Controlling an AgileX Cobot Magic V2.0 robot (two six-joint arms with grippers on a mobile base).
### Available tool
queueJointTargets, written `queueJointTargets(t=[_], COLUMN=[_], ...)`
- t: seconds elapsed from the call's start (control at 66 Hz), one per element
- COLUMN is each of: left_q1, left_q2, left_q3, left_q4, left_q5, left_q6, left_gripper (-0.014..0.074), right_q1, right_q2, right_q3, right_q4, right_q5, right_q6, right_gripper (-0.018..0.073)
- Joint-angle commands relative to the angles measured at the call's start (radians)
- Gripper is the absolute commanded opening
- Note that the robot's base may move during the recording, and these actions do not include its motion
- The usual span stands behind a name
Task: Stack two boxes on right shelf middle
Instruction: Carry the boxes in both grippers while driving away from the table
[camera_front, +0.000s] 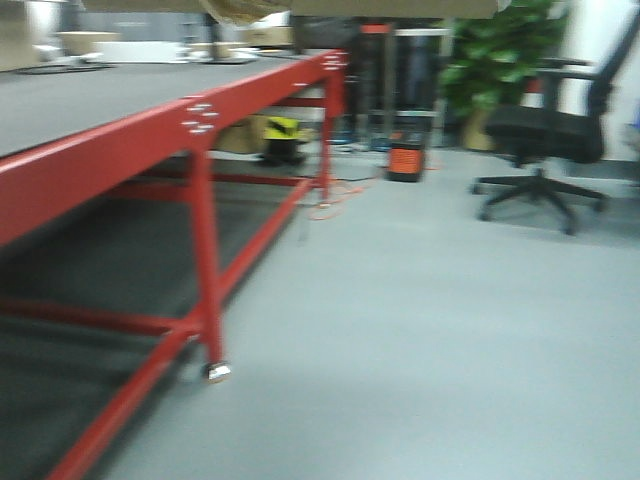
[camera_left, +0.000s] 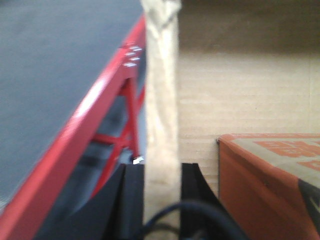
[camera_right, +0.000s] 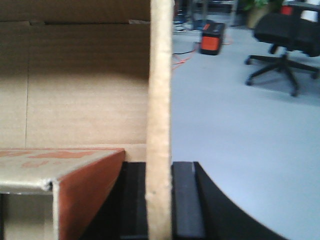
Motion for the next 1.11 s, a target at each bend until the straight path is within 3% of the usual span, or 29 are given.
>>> queueJointTargets(t=[0.0, 1.091], left_q1=[-0.004, -0.004], left_q2=[-0.009, -0.009], left_q3=[-0.013, -0.013], left_q4=[0.007, 0.007], left_q5=[-0.050, -0.050], left_q6=[-0.006, -0.006], left_gripper=[-0.0111, -0.0111], right_q1=[0.004, 0.004], right_q2=[-0.014, -0.014], right_q3=[-0.013, -0.013], right_q4=[-0.002, -0.002], right_q5=[-0.072, -0.076], right_q6=[0.003, 0.003], right_gripper=[-0.0169, -0.0169])
